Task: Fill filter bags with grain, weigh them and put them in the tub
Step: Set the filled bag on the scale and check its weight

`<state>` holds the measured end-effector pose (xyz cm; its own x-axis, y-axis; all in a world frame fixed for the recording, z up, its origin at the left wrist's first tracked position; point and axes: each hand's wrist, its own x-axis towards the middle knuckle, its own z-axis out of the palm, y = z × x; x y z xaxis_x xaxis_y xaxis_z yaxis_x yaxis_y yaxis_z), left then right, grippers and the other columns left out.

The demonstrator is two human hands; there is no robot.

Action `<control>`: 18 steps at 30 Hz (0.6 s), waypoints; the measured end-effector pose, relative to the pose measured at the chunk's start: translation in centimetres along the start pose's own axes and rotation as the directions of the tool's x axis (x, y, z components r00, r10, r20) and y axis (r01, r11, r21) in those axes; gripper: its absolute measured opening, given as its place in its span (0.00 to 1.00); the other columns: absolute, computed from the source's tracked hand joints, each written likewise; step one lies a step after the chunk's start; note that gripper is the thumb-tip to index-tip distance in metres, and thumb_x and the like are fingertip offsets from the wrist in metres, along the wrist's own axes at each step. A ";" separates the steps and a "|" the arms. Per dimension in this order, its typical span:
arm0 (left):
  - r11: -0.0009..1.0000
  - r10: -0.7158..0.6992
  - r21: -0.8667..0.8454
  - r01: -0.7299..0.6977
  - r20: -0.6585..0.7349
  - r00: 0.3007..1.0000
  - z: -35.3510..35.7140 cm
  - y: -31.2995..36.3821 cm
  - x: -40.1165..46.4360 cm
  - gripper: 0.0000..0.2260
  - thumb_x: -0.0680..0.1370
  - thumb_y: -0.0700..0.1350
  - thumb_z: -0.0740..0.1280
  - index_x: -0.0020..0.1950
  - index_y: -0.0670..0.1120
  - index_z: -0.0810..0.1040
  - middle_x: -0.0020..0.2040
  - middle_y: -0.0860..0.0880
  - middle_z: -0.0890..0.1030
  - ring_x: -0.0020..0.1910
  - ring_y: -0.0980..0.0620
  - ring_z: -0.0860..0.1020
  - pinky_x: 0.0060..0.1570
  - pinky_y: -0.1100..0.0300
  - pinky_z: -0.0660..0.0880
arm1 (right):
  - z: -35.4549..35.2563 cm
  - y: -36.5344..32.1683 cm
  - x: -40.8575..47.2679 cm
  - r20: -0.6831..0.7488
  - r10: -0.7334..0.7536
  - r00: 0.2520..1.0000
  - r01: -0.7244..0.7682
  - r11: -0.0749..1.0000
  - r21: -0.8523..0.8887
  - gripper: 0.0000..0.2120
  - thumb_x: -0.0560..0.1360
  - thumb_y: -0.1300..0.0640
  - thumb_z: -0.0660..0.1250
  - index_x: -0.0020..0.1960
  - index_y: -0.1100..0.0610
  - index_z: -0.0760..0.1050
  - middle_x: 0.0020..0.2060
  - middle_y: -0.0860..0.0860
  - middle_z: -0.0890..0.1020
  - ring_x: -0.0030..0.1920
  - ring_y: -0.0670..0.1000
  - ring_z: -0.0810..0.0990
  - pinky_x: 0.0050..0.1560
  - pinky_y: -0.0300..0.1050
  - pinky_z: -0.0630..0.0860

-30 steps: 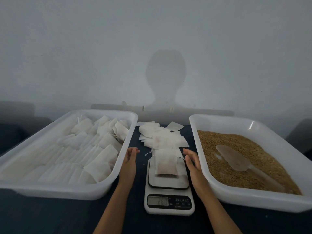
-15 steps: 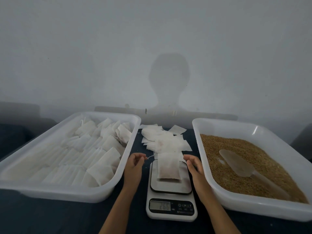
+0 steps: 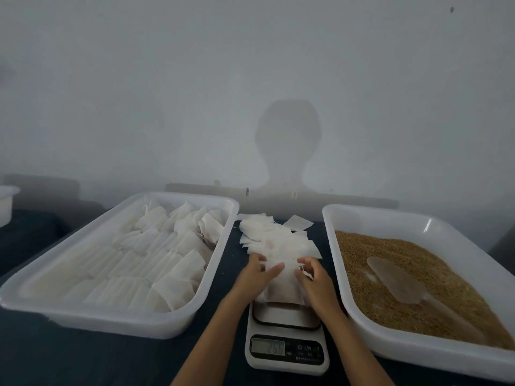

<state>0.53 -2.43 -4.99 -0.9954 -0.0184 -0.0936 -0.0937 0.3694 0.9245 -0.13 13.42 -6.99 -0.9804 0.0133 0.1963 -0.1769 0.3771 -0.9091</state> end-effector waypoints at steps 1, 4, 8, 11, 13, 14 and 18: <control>0.999 -0.024 0.048 0.023 0.023 0.999 0.1 0.3 0.1 0.27 0.73 0.57 0.69 0.65 0.48 0.63 0.57 0.50 0.71 0.54 0.53 0.72 0.45 0.66 0.69 | 0.1 0.0 0.1 0.012 0.006 1.000 -0.006 1.000 -0.023 0.11 0.76 0.59 0.67 0.58 0.52 0.73 0.48 0.45 0.76 0.47 0.40 0.74 0.43 0.33 0.70; 0.978 -0.019 0.210 0.014 0.019 1.000 0.3 0.4 -0.1 0.32 0.69 0.57 0.73 0.66 0.49 0.64 0.60 0.49 0.72 0.60 0.49 0.71 0.57 0.56 0.72 | 0.1 -0.2 0.0 0.010 -0.030 0.999 0.031 0.997 -0.074 0.13 0.73 0.59 0.70 0.54 0.48 0.73 0.45 0.42 0.76 0.46 0.41 0.75 0.43 0.35 0.72; 0.968 0.056 0.246 -0.039 -0.062 0.997 0.2 0.7 -0.7 0.28 0.69 0.55 0.74 0.64 0.53 0.66 0.57 0.51 0.73 0.57 0.52 0.72 0.57 0.58 0.72 | 0.1 -1.5 -0.4 -0.071 -0.107 0.992 0.100 0.990 -0.100 0.14 0.72 0.65 0.70 0.50 0.47 0.74 0.44 0.46 0.78 0.47 0.46 0.77 0.48 0.45 0.75; 0.951 0.127 0.299 -0.084 -0.127 0.984 0.1 1.8 -1.5 0.25 0.70 0.53 0.73 0.63 0.55 0.66 0.51 0.53 0.74 0.50 0.56 0.73 0.49 0.63 0.71 | 0.3 -3.6 -0.6 -0.093 -0.171 0.981 0.170 0.985 -0.016 0.15 0.71 0.70 0.68 0.50 0.52 0.75 0.41 0.50 0.79 0.45 0.50 0.78 0.45 0.42 0.73; 0.916 0.208 0.385 -0.118 -0.201 0.957 0.2 2.8 -2.3 0.20 0.73 0.53 0.70 0.61 0.55 0.67 0.51 0.53 0.78 0.46 0.56 0.76 0.46 0.64 0.71 | 0.7 -5.4 -0.6 -0.080 -0.207 0.975 0.210 0.977 0.034 0.14 0.72 0.71 0.67 0.50 0.53 0.74 0.41 0.50 0.79 0.45 0.49 0.78 0.42 0.37 0.71; 0.893 0.258 0.429 -0.137 -0.239 0.936 0.2 3.3 -2.7 0.16 0.74 0.53 0.68 0.60 0.54 0.69 0.51 0.52 0.79 0.46 0.56 0.77 0.46 0.64 0.71 | 1.0 -6.3 -0.6 -0.061 -0.220 0.974 0.223 0.974 0.050 0.14 0.73 0.70 0.66 0.50 0.52 0.74 0.41 0.49 0.79 0.45 0.48 0.78 0.41 0.35 0.70; 0.821 0.404 0.551 -0.151 -0.374 0.835 -1.8 6.1 -3.3 0.07 0.79 0.47 0.60 0.55 0.47 0.72 0.51 0.49 0.80 0.48 0.52 0.79 0.46 0.63 0.70 | 2.5 -10.6 0.4 -0.007 -0.310 0.951 0.309 0.942 0.130 0.13 0.74 0.68 0.66 0.47 0.49 0.74 0.43 0.49 0.79 0.46 0.45 0.77 0.42 0.32 0.71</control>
<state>3.18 -1.76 1.60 -0.8756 -0.2131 0.4336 0.0831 0.8177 0.5696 1.18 7.12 1.80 -0.8765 -0.0976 0.4715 -0.4805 0.2390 -0.8438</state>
